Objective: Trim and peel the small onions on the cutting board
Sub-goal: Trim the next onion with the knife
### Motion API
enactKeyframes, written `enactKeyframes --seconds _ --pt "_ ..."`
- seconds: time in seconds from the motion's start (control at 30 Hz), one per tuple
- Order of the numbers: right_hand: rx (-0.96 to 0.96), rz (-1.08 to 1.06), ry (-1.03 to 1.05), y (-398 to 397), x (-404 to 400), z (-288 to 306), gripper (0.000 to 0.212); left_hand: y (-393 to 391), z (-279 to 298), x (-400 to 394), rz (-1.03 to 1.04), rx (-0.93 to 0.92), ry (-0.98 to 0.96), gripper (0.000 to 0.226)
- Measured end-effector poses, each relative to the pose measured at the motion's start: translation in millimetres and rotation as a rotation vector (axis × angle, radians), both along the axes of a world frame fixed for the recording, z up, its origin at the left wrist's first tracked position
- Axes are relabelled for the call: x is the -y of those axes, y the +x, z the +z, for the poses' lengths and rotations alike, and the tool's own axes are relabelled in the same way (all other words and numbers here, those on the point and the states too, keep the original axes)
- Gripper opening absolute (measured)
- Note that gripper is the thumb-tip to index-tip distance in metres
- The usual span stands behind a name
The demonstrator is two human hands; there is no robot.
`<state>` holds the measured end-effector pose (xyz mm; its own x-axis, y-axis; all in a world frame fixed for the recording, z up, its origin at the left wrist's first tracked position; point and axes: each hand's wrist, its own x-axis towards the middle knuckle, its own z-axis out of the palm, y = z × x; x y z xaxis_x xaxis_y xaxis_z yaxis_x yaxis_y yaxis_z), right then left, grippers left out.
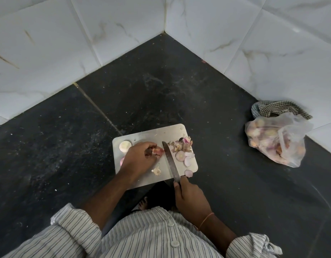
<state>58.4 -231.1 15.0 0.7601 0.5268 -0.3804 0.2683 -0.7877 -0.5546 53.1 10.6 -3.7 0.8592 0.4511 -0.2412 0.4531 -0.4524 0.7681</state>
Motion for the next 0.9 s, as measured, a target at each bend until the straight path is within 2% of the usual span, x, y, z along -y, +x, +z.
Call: enactKeyframes --seconds 0.1,0.33,0.6,0.9 --pt "-0.007 0.023 -0.01 -1 -4 4 0.015 -1 -1 -1 -0.031 -0.007 0.066 0.058" --pt "0.003 0.041 -0.028 0 -9 12 0.016 -1 3 2 -0.033 0.01 0.094 0.042" --pt "0.036 0.099 -0.101 2 -17 18 0.018 -5 3 -1 -0.049 0.012 0.077 0.039" --pt "0.081 0.158 -0.187 31 -66 26 0.007 -7 6 -5 -0.066 -0.002 0.06 0.036"
